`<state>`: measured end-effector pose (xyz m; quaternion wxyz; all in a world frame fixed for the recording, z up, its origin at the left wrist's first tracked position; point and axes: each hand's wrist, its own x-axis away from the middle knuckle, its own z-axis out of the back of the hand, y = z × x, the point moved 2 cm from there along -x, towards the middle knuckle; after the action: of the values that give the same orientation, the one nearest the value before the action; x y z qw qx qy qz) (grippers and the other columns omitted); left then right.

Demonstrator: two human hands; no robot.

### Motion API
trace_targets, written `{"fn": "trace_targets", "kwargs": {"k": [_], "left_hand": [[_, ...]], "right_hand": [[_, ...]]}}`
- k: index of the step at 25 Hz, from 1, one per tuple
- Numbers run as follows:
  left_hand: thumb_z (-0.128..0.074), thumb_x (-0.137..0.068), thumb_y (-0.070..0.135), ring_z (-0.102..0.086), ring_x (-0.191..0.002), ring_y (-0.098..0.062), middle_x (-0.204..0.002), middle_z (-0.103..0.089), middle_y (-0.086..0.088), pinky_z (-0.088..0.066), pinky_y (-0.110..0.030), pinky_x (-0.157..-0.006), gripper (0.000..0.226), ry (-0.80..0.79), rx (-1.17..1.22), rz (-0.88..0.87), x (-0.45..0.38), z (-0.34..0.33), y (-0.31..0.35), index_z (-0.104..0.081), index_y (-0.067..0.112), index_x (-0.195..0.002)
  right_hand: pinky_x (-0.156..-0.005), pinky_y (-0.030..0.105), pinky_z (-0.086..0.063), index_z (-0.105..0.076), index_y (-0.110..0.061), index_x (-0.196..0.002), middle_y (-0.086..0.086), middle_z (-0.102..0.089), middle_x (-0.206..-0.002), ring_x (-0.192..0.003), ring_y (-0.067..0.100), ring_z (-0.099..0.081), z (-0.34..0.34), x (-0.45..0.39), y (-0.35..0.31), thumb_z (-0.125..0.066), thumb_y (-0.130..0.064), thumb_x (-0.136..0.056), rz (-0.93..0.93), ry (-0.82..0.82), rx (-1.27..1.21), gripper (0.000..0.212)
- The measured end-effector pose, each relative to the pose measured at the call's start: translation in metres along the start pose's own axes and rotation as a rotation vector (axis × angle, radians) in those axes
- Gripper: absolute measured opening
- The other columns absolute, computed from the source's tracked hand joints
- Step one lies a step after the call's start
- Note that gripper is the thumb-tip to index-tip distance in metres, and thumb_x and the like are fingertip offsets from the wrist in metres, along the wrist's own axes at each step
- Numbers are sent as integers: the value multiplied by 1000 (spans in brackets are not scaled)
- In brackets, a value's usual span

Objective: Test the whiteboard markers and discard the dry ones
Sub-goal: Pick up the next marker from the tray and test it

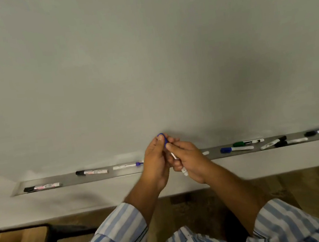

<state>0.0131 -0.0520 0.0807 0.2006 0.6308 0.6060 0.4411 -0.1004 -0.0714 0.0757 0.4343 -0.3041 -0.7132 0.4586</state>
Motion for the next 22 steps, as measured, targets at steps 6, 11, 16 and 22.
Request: {"fn": "trace_targets", "kwargs": {"k": [6, 11, 16, 22], "left_hand": [[-48, -112, 33, -74, -109, -20, -102, -75, -2, -57, -45, -101, 21, 128, -43, -183, 4, -44, 17, -65, 20, -108], [-49, -112, 25, -73, -112, -27, -114, -78, -10, -59, -43, -98, 25, 120, -178, -351, 28, -87, 27, -66, 15, -127], [-49, -111, 14, -68, -85, -17, -101, -75, -7, -60, -36, -75, 18, 122, -370, -657, 36, -108, 96, -62, 14, -124], [-51, -98, 11, -50, -75, -14, -88, -54, 1, -47, -37, -66, 8, 100, -516, -1014, 50, -128, 213, -55, 18, -98]], "right_hand": [[-59, 28, -44, -78, -17, -115, 5, -69, -77, -60, 13, -51, 70, 39, -11, -55, -22, -111, 141, 75, 138, 24], [-73, 29, -59, -74, -22, -125, 7, -77, -101, -80, 21, -66, 85, 49, -73, -51, -5, -108, 283, 19, 24, 33], [-83, 40, -64, -63, -13, -119, 16, -78, -117, -92, 29, -73, 68, 62, -138, -51, -1, -109, 477, -112, -126, 20], [-86, 35, -62, -68, -13, -125, 11, -76, -118, -102, 23, -73, 30, 82, -227, -60, 12, -97, 740, -215, -198, 39]]}}
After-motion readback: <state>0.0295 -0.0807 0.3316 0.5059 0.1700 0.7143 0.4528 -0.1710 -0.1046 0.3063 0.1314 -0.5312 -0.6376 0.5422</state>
